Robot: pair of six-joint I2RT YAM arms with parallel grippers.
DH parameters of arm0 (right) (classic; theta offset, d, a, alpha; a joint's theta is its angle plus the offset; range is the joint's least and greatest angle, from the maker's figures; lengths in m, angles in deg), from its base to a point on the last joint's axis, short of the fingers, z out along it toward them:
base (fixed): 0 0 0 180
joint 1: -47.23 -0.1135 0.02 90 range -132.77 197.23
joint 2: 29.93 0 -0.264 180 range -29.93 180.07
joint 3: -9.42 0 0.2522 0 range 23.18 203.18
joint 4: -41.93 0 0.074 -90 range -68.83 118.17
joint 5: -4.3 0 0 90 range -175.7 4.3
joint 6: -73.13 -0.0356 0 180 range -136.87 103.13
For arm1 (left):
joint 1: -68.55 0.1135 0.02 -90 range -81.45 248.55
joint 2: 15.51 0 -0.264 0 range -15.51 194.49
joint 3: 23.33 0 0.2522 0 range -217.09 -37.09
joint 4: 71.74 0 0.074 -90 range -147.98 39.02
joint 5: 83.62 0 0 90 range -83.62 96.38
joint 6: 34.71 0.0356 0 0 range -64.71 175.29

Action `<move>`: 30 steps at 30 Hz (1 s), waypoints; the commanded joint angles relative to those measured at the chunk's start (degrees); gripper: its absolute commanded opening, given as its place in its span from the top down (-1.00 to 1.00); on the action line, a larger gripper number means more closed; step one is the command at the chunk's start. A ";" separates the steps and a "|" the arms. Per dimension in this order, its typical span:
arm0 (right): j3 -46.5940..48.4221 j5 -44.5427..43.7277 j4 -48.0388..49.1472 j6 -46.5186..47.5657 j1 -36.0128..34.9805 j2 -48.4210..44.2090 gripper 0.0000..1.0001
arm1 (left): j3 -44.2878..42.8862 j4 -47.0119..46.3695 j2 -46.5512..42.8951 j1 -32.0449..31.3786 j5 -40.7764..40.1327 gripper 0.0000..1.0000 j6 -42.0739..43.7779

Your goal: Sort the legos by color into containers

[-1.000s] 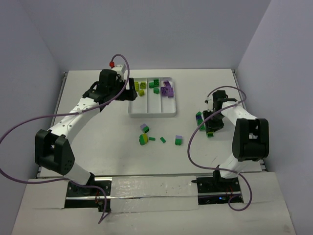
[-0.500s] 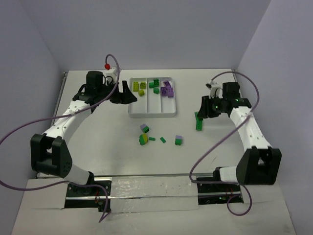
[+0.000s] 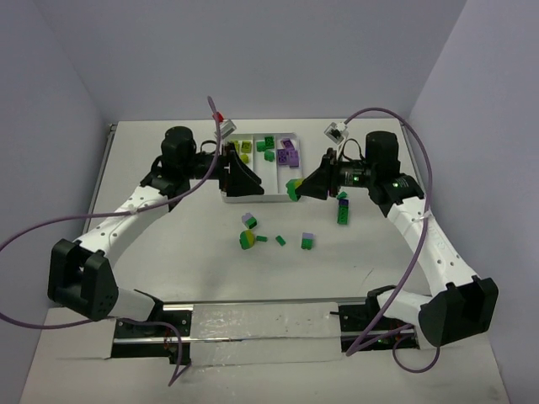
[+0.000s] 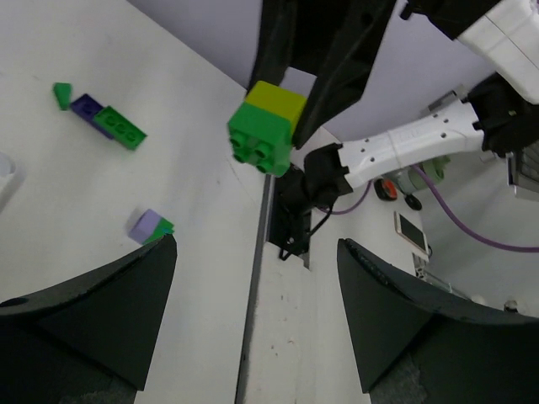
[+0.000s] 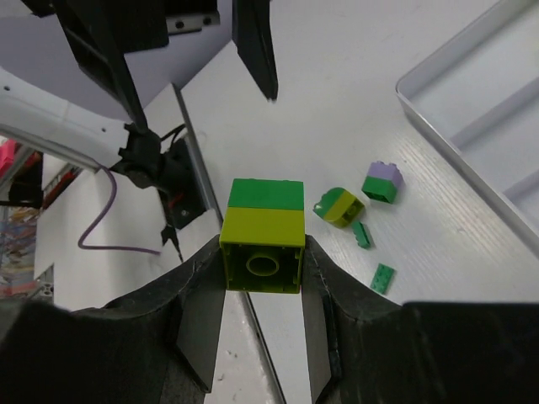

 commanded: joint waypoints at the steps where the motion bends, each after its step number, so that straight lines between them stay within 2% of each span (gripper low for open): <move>1: 1.44 6.41 6.72 -4.87 -1.89 0.27 1.00 | -0.44 -4.16 0.24 -3.65 2.60 -0.71 -0.35; 12: 3.73 8.05 3.78 -2.63 -5.58 2.27 1.00 | -4.16 -3.04 3.85 -7.16 0.57 -0.69 -0.24; 18: 3.92 7.49 2.89 -1.45 -6.41 2.76 1.00 | -2.88 -7.83 4.13 -7.91 2.66 -0.61 -4.12; 23: 4.66 7.91 2.68 -1.16 -7.02 3.49 1.00 | -1.40 -12.20 4.53 -8.47 4.42 -0.43 -7.19; 30: 5.13 8.08 2.57 -1.16 -7.35 4.29 1.00 | -0.45 -13.96 4.48 -8.58 5.39 0.02 -8.28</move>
